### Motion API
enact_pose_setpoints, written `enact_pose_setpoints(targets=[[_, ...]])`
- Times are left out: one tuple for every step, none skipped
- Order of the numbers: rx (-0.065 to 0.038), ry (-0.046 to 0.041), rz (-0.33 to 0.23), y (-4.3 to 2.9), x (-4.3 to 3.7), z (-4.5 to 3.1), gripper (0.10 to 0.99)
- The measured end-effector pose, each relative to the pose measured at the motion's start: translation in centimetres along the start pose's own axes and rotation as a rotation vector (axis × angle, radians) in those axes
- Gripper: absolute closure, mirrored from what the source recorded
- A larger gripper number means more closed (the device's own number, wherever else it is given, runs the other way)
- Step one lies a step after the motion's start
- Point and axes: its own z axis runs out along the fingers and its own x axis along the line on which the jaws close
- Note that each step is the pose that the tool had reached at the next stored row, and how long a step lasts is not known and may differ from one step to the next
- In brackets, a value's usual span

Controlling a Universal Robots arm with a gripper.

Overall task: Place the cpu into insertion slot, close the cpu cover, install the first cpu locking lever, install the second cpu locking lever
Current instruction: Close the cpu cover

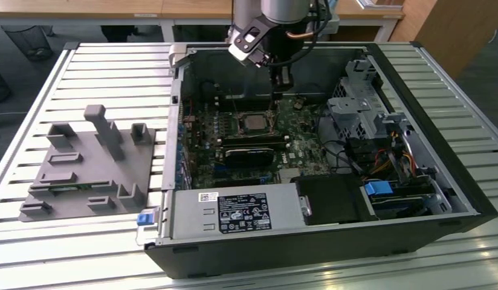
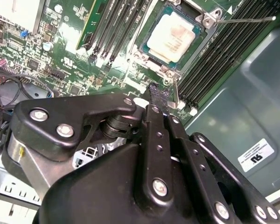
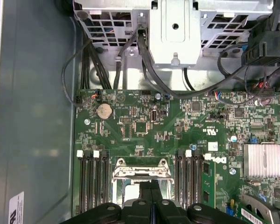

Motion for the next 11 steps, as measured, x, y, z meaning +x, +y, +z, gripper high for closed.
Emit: enact_pose_setpoints(targets=[[0.0,0.0,0.0,0.05,0.0,0.0,0.98],[0.0,-0.0001,0.0,0.1,0.0,0.01,0.98],[0.0,0.0,0.0,0.17,0.0,0.01,0.98],[0.0,-0.0001,0.0,0.23,0.0,0.01,0.98],[0.0,0.0,0.0,0.28,0.0,0.02,0.98],[0.0,0.0,0.0,0.34,0.0,0.02,0.98],[0.0,0.0,0.0,0.41,0.0,0.03,0.98],[0.0,0.0,0.0,0.49,0.01,0.03,0.98],[0.0,-0.0001,0.0,0.56,0.01,0.04,0.98],[0.0,0.0,0.0,0.62,0.01,0.04,0.98],[0.0,0.0,0.0,0.68,0.01,0.04,0.98]])
